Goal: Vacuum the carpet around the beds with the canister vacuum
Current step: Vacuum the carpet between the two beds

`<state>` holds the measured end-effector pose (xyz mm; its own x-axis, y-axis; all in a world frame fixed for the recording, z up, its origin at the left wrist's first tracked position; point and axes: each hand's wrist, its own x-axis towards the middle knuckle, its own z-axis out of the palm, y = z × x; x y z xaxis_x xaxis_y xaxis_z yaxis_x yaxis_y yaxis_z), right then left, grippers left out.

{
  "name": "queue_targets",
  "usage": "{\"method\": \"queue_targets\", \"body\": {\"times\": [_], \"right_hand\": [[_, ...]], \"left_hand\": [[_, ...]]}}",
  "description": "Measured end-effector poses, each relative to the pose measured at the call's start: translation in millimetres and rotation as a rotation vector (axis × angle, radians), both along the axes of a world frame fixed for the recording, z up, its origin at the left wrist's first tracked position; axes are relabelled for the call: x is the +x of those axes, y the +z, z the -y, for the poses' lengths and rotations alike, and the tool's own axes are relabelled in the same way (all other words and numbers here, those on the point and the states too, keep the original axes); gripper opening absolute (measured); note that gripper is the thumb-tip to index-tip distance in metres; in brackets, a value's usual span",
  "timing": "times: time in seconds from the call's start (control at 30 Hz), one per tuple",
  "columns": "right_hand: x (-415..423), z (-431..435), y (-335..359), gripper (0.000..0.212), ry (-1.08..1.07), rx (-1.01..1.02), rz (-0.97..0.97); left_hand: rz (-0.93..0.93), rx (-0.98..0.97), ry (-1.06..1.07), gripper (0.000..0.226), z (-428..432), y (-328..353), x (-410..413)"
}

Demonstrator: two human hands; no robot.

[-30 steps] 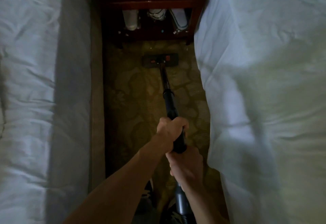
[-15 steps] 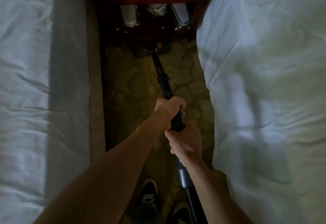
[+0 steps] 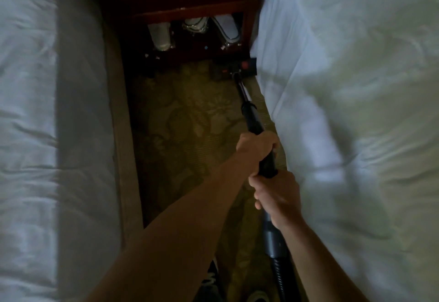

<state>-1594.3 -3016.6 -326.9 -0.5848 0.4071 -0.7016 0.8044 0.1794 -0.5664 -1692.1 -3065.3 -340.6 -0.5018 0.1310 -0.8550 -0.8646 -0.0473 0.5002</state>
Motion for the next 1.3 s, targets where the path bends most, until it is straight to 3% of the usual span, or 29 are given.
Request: {"method": "queue_targets", "body": {"times": [0.1,0.27,0.43,0.73,0.93,1.17,1.3], "right_hand": [[5.7,-4.8,-0.4,0.02,-0.031,-0.039,0.019],[31.4,-0.2,4.8,0.019,0.0,-0.055,0.037],[71.6,-1.3,11.8,0.018,-0.018,-0.111,0.058],[209.3,-36.0,27.4,0.03,0.024,-0.035,0.072],[309.0,-69.3,39.1,0.02,-0.012,-0.087,0.028],[437.0,-109.5,52.2,0.017,-0.016,-0.158,0.02],[492.5,-111.9,63.8,0.016,0.008,-0.178,0.08]], "left_hand": [[0.036,0.007,-0.021,0.06,-3.4,0.2,6.2],[0.05,0.003,-0.021,0.054,0.3,-0.4,30.5],[0.066,-0.006,-0.062,0.067,-1.2,4.3,69.0],[0.088,-0.005,-0.111,0.063,-34.6,20.9,206.1],[0.047,-0.007,-0.148,0.058,-74.7,29.0,302.2],[0.019,-0.004,-0.139,0.02,-109.9,42.7,433.0],[0.037,0.021,-0.093,0.016,-109.1,54.4,490.9]]}}
